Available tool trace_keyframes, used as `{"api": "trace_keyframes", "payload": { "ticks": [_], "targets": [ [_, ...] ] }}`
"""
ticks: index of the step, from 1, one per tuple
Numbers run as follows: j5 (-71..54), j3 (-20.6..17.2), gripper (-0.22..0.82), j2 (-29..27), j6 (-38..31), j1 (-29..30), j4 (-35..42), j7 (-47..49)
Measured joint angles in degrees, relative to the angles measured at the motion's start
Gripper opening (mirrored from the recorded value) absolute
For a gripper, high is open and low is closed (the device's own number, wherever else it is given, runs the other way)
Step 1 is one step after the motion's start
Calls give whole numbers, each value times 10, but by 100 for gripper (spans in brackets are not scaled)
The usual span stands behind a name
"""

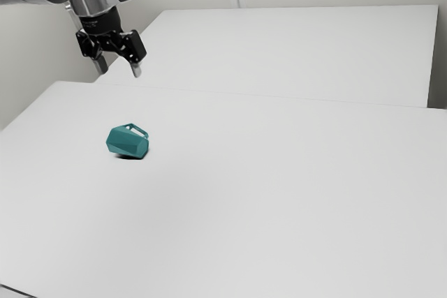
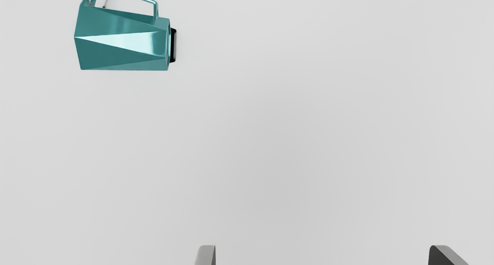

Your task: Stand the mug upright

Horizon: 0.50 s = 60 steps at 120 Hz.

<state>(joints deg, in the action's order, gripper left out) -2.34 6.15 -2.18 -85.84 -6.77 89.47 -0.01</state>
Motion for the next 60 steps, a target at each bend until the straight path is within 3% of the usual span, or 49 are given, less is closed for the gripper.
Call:
{"api": "trace_keyframes", "payload": {
  "ticks": [37, 60],
  "targets": [
    [4, 3, 60, -2, -8, 18, 0, -2],
    [9, 3, 60, -20, -12, 82, 23, -12]
  ]
}}
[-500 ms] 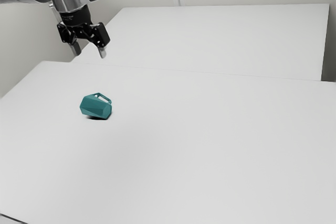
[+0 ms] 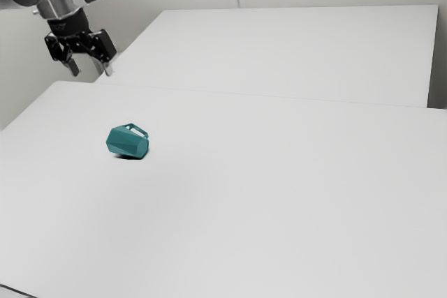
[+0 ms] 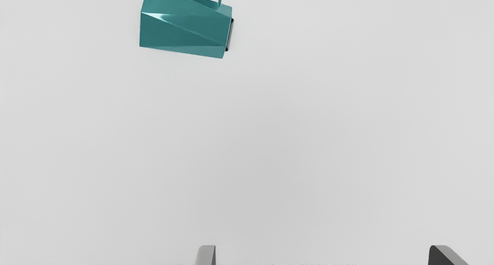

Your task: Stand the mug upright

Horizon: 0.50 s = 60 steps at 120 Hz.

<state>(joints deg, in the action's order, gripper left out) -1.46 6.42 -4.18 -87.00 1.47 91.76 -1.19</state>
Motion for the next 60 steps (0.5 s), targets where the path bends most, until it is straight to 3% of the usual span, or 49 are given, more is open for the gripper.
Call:
{"api": "trace_keyframes", "payload": {
  "ticks": [60],
  "targets": [
    [132, 9, 60, -9, -93, 171, 119, -146]
  ]
}}
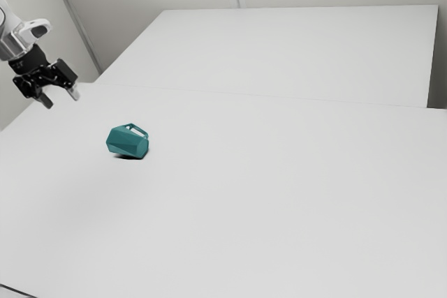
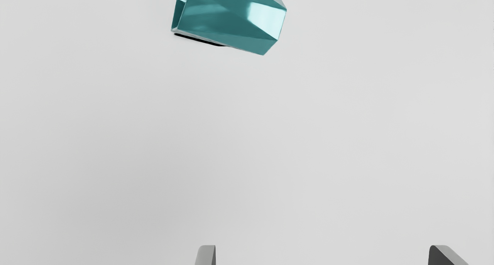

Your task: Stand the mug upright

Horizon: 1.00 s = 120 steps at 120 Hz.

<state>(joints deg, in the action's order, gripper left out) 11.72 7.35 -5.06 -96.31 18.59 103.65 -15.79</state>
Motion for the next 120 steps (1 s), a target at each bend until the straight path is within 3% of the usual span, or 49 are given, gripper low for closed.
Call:
{"api": "trace_keyframes", "payload": {
  "ticks": [55, 120],
  "targets": [
    [128, 2, 60, 96, -65, 107, 5, -194],
    [247, 3, 59, 249, -66, 135, -92, -356]
  ]
}}
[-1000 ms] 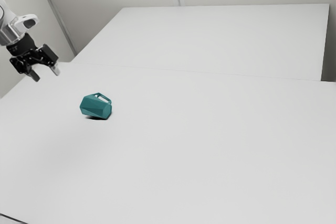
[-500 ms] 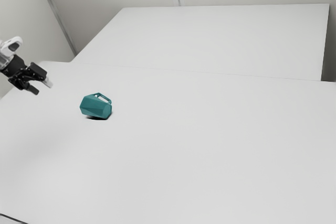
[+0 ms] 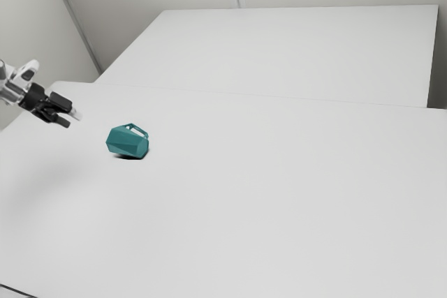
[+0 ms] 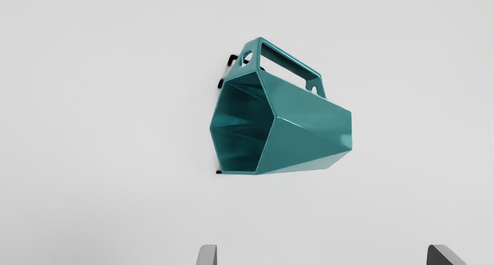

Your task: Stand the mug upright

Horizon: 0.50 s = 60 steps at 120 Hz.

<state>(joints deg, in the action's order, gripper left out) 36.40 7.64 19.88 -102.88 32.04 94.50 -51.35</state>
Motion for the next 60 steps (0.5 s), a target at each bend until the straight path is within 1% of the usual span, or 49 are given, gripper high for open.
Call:
{"api": "trace_keyframes", "payload": {
  "ticks": [29, 44, 60],
  "targets": [
    [29, 0, 59, 51, 12, 2, -44, -37],
    [53, 0, 60, 64, 16, 1, -49, -50],
    [70, 0, 60, 76, 33, 1, -49, -43]
  ]
}}
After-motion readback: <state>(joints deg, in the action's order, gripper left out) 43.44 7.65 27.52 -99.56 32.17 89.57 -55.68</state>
